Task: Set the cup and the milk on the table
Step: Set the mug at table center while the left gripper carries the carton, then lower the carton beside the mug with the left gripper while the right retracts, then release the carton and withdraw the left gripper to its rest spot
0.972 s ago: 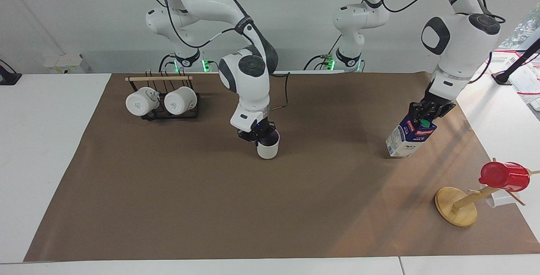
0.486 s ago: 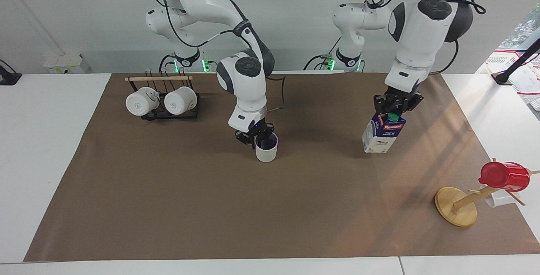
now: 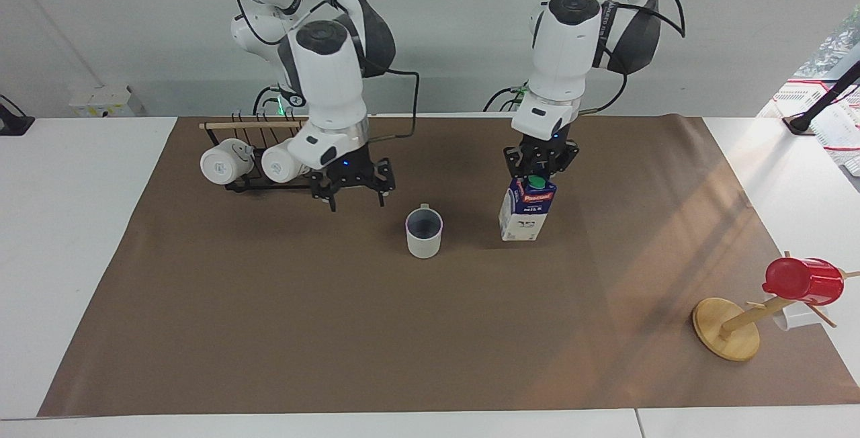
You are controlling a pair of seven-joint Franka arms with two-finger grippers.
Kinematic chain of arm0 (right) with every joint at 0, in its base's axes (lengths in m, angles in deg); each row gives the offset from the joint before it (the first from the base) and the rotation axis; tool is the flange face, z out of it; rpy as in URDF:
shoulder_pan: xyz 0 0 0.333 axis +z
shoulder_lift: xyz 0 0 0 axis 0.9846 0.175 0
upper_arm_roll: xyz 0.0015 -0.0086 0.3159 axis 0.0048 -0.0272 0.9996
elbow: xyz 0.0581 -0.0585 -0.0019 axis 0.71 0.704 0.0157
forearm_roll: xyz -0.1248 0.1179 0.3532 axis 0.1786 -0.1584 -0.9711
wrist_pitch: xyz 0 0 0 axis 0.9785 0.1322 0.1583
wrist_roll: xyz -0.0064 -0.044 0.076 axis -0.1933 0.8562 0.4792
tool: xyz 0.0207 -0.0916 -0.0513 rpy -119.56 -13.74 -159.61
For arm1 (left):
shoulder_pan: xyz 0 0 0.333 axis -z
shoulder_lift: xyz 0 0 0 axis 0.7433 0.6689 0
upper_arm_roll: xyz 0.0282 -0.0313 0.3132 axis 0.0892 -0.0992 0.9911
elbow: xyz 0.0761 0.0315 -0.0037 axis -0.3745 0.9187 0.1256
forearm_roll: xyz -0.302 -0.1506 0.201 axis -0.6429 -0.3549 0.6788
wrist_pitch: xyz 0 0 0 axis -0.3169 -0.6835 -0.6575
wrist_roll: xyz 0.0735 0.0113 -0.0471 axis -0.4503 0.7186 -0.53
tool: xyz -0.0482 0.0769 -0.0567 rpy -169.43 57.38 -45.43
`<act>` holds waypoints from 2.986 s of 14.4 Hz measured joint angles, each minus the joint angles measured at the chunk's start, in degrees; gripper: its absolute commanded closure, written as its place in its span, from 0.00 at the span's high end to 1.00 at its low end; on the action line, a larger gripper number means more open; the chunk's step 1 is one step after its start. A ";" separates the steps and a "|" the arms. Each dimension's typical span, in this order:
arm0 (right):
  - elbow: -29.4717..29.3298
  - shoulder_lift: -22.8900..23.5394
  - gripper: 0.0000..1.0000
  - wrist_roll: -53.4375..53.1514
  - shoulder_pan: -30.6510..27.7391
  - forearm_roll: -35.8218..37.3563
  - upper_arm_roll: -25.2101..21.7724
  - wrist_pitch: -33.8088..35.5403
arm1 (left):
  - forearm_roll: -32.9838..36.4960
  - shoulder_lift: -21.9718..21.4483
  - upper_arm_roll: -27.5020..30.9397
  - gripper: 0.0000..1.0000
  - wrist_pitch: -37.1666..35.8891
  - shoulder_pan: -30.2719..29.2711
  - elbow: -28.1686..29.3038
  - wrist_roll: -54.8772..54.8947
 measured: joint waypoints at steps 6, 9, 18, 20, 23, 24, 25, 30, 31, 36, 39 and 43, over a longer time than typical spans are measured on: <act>-3.70 -6.02 1.00 6.94 -13.13 0.07 -0.25 12.69 | 2.61 10.30 -0.01 0.00 2.19 6.33 -6.88 -8.72; -8.38 -6.31 1.00 10.59 -17.18 0.08 -0.25 21.86 | 2.62 10.50 0.23 0.00 2.54 6.32 -7.16 -8.73; -9.48 -5.72 1.00 13.99 -19.27 0.04 0.07 24.71 | 2.63 10.76 0.21 0.00 2.48 6.87 -6.27 -8.72; -9.52 -5.71 1.00 15.53 -19.26 0.04 0.09 25.23 | 2.64 10.75 0.21 0.64 2.48 6.88 -6.19 -8.72; -9.72 -5.71 1.00 16.39 -19.19 0.02 0.34 25.53 | 2.68 10.76 0.18 1.00 2.51 6.91 -6.16 -8.63; -9.72 -5.71 1.00 16.41 -19.18 0.02 0.49 25.55 | 2.69 10.75 0.18 1.00 2.54 6.93 -6.16 -8.63; -9.72 -5.70 1.00 16.41 -19.17 0.02 0.63 25.55 | 2.69 10.73 0.17 1.00 2.56 6.93 -6.20 -8.63; -9.66 -5.70 1.00 16.41 -19.13 0.00 0.77 25.55 | 2.72 6.79 0.41 1.00 0.90 6.69 -6.38 -8.63; -9.53 -5.69 1.00 16.41 -19.15 -0.01 0.77 25.55 | 2.74 5.04 0.64 1.00 -0.91 6.31 -6.31 -8.54; -9.18 -5.69 1.00 16.41 -19.19 -0.01 0.74 25.60 | 1.06 -4.34 1.06 1.00 -4.95 -1.91 -1.28 0.50; -9.17 -5.69 1.00 16.41 -19.20 -0.01 0.72 25.65 | -1.14 -6.04 1.37 1.00 -5.94 -8.77 0.60 11.39; -9.16 -5.69 1.00 16.41 -19.21 -0.01 0.71 25.65 | -2.87 -7.33 1.93 1.00 -11.49 -17.72 -0.03 26.11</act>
